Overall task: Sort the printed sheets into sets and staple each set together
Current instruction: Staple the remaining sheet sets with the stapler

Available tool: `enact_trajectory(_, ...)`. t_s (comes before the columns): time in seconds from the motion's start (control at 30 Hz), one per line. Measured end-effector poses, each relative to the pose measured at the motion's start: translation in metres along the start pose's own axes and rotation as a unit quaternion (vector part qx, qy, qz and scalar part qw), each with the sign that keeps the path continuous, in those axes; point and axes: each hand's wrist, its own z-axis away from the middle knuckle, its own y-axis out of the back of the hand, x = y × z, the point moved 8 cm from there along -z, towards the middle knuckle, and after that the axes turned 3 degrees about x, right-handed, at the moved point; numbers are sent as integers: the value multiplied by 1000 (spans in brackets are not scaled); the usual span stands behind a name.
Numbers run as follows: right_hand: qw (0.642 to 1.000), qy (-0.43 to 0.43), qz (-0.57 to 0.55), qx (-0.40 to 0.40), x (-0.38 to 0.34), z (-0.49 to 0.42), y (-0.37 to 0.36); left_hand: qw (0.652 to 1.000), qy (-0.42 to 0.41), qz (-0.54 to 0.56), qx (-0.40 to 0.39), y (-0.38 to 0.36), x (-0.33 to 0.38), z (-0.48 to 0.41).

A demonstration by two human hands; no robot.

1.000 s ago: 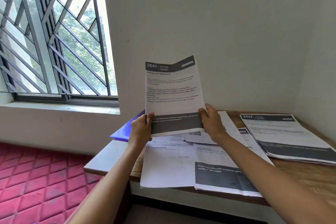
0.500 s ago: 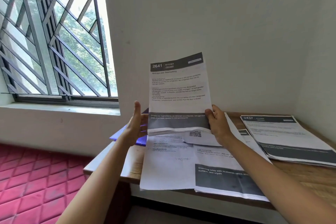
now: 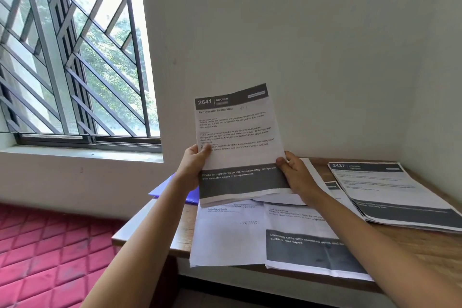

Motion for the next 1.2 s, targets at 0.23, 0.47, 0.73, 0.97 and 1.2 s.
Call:
enact_trajectory(0.23, 999, -28, -4, -39, -2, 4, -2, 999, -10, -31, 16, 3, 1, -1)
enact_trajectory(0.47, 996, -74, -1, -55, 2, 3, -5, 992, -39, -111, 35, 9, 3, -6)
enact_trajectory(0.73, 992, -113, -52, 11, -23, -26, 8, 981, -76, -178, 1, -1, 12, -5)
enact_trajectory(0.97, 988, -61, -110, 88, -52, -38, 24, 979, -138, -149, 13, -17, 35, 1)
enact_trajectory(1.2, 985, -12, -121, 118, -45, -29, 24, 956, -222, -179, 65, -24, 36, 15)
